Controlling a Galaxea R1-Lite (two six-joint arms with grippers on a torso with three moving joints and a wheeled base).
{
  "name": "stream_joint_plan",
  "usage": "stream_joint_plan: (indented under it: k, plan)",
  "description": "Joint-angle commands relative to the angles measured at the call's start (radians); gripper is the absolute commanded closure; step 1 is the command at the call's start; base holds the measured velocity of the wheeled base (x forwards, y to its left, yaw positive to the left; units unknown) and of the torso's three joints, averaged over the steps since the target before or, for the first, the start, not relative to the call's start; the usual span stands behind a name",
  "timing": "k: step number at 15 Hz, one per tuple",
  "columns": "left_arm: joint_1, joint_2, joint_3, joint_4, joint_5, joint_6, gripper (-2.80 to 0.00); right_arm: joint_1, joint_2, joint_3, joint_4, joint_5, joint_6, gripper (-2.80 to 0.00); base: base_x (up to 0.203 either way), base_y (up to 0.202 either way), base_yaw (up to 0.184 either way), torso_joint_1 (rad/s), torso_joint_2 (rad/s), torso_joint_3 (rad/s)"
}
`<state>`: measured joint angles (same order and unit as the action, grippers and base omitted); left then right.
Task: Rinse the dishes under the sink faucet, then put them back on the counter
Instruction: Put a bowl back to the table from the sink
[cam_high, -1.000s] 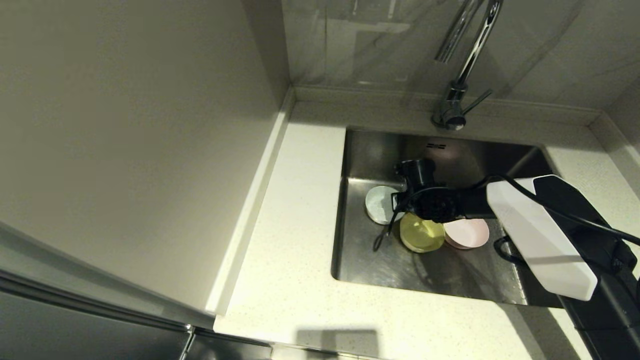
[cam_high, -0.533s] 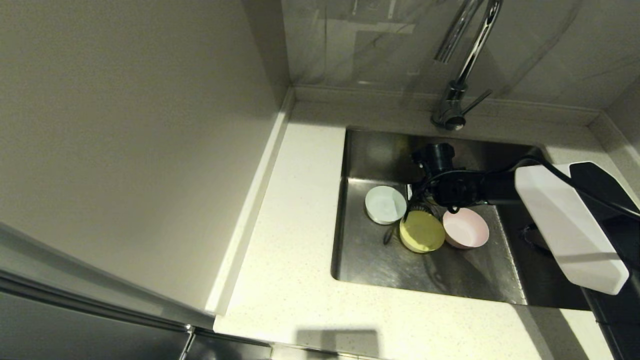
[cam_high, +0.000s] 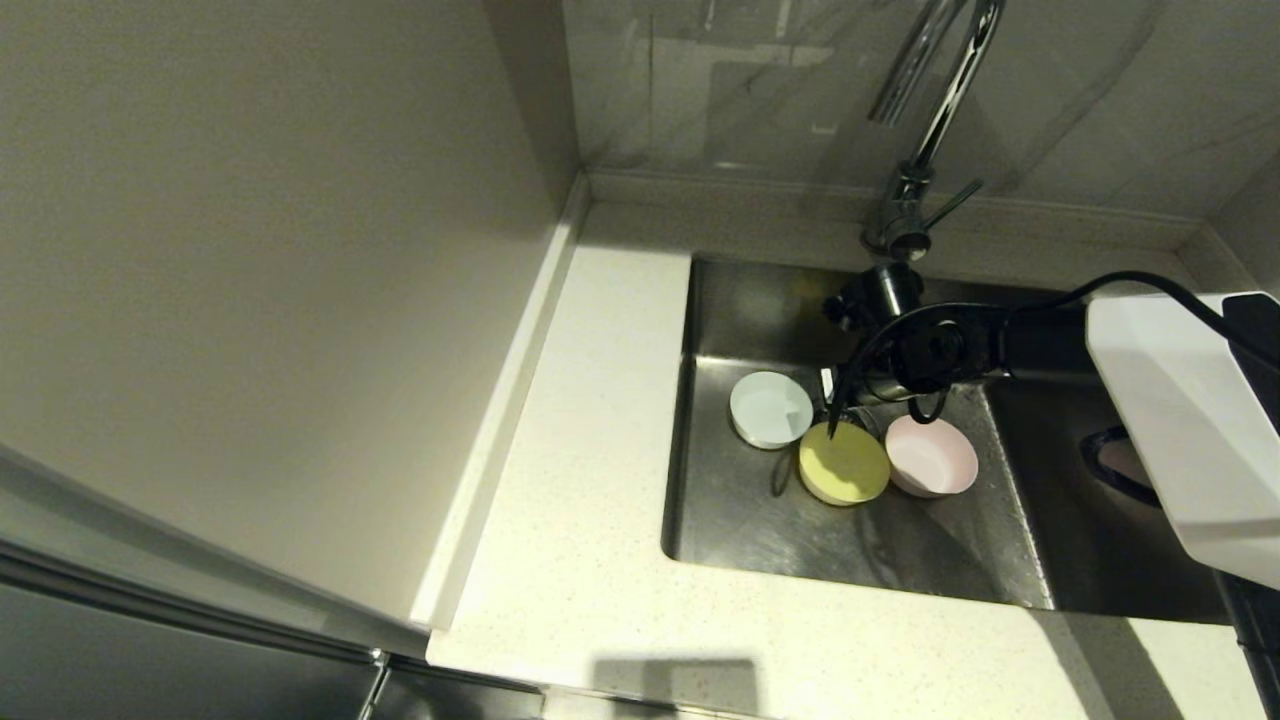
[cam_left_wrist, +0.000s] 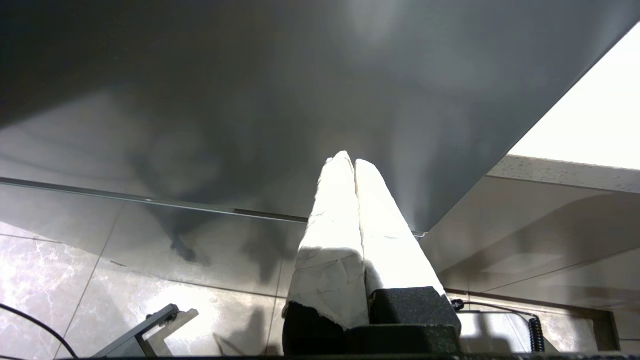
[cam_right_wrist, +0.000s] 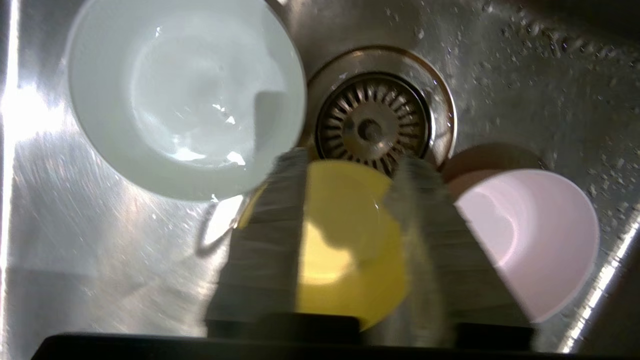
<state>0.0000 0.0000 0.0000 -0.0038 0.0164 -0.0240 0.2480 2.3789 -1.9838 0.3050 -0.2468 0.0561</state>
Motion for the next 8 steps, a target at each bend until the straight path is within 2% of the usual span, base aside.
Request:
stream_joint_plan:
  k: [1,3,8]
  plan:
    - [0.000,-0.002,0.000,-0.001,0.000,-0.001,0.00,0.008,0.025,0.000,-0.048,-0.001,0.003,-2.80,0.000,0.000,0.000,0.000,0.00,0.000]
    - [0.000,-0.002,0.000,-0.001,0.000,-0.001,0.00,0.011,0.055,0.000,-0.098,-0.003,0.002,-2.80,0.000,0.000,0.000,0.000,0.00,0.000]
    - [0.000,-0.002,0.000,-0.001,0.000,-0.001,0.00,0.022,0.103,0.000,-0.103,-0.002,0.033,-2.80,0.000,0.000,0.000,0.000,0.00,0.000]
